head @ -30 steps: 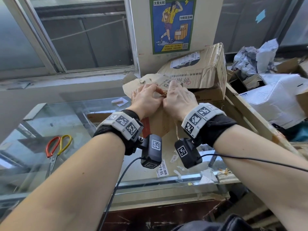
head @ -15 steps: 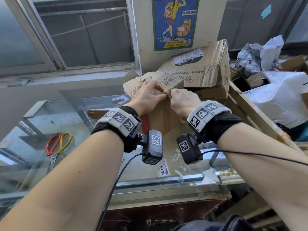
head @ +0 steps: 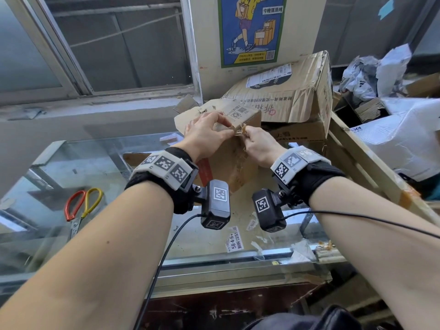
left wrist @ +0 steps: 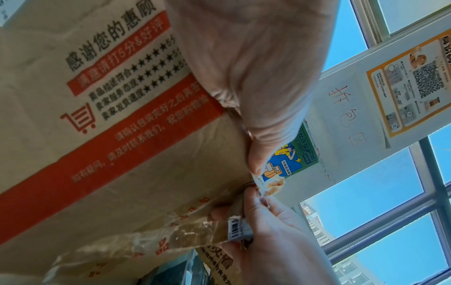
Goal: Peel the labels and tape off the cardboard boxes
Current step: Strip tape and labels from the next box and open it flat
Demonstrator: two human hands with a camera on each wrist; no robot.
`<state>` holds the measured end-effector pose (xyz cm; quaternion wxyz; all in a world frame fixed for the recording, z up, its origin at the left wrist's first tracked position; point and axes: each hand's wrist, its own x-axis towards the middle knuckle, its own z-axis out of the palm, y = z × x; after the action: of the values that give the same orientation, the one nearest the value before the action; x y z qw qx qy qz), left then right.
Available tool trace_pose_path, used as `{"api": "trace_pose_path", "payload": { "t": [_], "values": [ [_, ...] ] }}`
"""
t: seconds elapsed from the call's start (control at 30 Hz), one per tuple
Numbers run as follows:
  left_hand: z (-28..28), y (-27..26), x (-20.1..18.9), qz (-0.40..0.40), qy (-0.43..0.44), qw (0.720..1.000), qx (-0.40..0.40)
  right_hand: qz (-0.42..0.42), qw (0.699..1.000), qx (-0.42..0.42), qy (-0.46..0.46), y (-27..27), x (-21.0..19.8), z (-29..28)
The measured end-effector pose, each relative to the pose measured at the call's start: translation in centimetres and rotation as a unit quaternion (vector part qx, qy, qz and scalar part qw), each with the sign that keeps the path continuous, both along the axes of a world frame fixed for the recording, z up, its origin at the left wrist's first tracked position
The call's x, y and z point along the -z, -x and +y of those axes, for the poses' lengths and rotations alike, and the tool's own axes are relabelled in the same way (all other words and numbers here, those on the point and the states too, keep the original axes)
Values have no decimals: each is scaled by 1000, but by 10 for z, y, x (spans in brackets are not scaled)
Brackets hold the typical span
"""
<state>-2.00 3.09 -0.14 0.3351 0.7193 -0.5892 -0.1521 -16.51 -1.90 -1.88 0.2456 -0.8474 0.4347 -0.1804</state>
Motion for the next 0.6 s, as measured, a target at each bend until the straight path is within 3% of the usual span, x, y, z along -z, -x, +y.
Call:
{"api": "trace_pose_path", "payload": {
  "t": [0.6],
  "values": [
    [4,5,-1,-32,-19,999,-8,-95,994,38,-35,-1,24,8]
  ]
}}
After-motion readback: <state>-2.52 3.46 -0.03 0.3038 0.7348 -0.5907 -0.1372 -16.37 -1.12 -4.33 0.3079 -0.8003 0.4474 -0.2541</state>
